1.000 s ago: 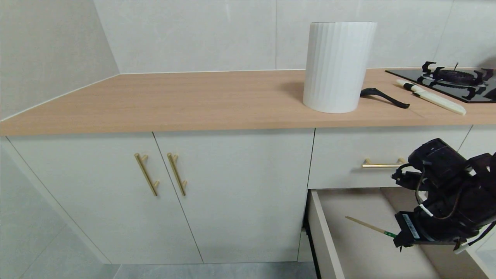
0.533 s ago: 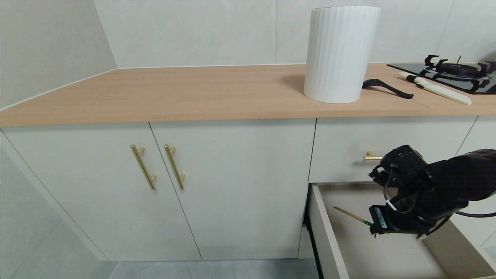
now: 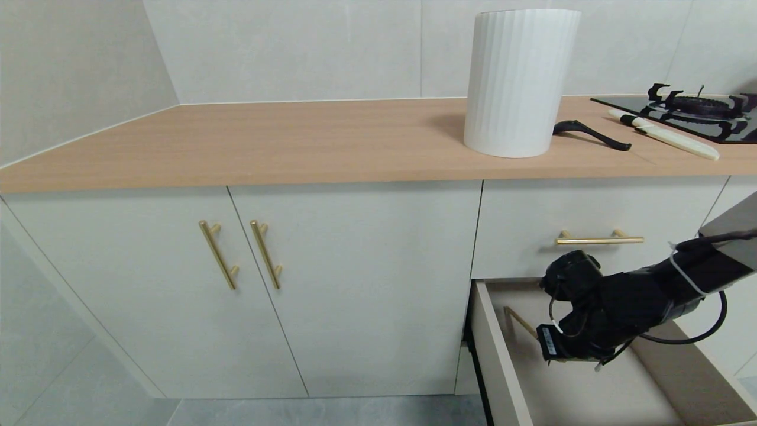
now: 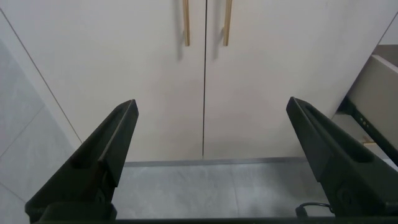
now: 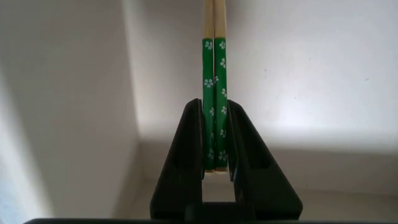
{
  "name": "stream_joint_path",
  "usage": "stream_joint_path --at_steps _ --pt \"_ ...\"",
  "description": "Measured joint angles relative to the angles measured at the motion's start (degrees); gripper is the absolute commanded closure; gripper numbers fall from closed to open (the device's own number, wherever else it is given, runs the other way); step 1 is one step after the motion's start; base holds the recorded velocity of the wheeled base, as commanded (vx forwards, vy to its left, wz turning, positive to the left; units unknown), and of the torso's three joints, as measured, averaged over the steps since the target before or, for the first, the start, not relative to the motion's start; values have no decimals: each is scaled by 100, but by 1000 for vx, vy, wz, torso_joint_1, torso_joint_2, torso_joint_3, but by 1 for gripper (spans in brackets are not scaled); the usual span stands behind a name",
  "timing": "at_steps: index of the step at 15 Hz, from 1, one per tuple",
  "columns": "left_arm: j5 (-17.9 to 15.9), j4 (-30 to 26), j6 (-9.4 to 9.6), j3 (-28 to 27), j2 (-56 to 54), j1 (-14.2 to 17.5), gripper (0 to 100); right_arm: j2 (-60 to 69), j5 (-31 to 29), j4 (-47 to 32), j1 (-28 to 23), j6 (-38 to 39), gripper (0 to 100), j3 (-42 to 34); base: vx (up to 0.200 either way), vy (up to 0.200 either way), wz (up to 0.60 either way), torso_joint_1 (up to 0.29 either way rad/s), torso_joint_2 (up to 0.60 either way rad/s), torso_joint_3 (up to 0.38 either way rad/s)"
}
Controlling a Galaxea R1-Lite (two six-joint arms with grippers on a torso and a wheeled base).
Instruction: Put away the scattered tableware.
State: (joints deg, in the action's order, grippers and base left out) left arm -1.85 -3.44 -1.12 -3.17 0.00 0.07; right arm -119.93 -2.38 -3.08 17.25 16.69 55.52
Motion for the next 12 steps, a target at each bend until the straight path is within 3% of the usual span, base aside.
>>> stream_joint_path --at_steps 4,12 --pt "0 0 1 0 0 0 0 -378 -141 759 -5 -13 100 -290 0 0 0 0 0 0" --pt "0 0 1 0 0 0 0 -578 -194 825 -39 -24 100 -360 0 0 0 0 0 0"
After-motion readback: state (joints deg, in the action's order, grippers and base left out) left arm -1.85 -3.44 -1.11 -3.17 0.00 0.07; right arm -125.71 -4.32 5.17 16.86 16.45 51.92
